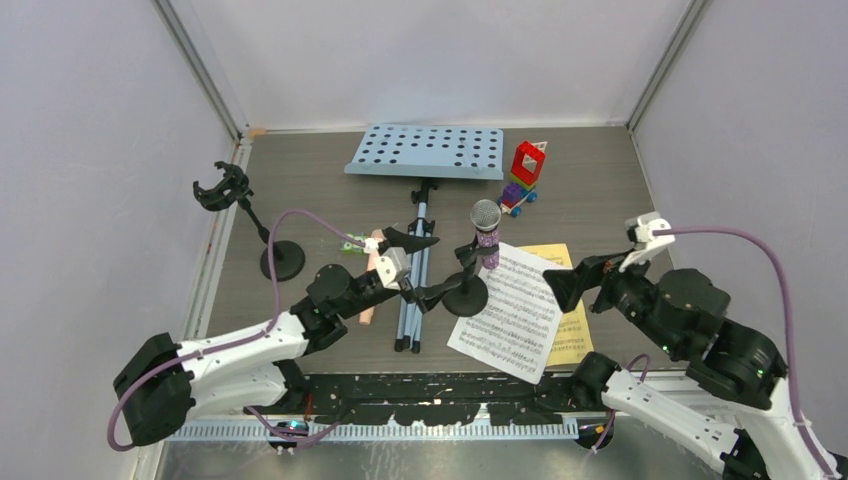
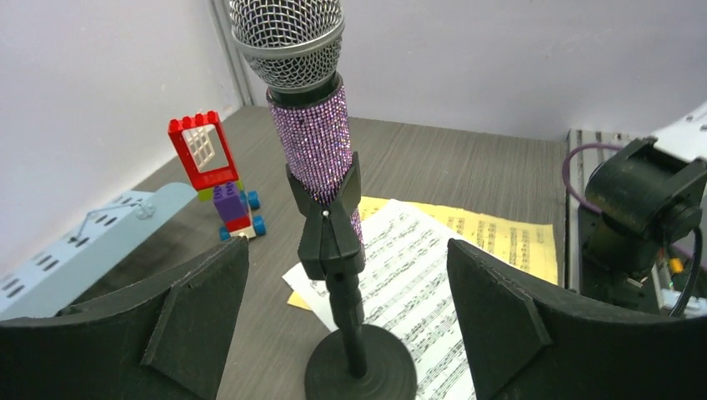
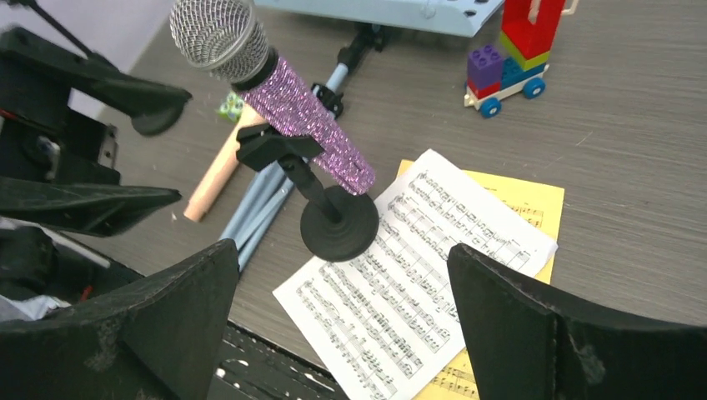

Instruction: Pack up the instrument practice props

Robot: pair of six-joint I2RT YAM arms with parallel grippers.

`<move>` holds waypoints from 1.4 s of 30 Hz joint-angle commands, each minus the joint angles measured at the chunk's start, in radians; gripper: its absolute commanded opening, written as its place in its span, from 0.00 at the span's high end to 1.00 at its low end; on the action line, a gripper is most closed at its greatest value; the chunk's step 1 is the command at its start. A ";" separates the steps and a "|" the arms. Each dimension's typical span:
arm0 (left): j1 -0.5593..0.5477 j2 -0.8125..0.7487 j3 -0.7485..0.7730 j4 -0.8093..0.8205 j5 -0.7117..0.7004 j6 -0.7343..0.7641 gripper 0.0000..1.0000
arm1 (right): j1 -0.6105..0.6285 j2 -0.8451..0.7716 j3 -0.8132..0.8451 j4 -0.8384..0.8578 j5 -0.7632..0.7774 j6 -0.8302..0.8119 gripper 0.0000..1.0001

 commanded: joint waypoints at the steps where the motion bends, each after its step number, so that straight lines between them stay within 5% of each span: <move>1: 0.000 -0.039 -0.010 -0.084 0.047 0.113 0.09 | 0.000 0.014 -0.068 0.168 -0.074 -0.115 0.00; 7: 0.001 0.051 0.005 0.002 0.080 0.037 0.00 | 0.000 -0.066 -0.197 0.346 -0.148 -0.140 0.02; 25: -0.065 0.249 0.107 0.177 -0.109 -0.035 0.07 | 0.000 -0.081 -0.219 0.290 -0.089 -0.186 0.01; 33: -0.067 0.273 0.103 0.176 -0.109 -0.051 0.25 | 0.000 -0.065 -0.392 0.654 -0.238 -0.358 0.01; 42: -0.067 0.273 0.069 0.182 -0.106 -0.065 0.28 | 0.000 0.079 -0.485 1.014 -0.272 -0.483 0.11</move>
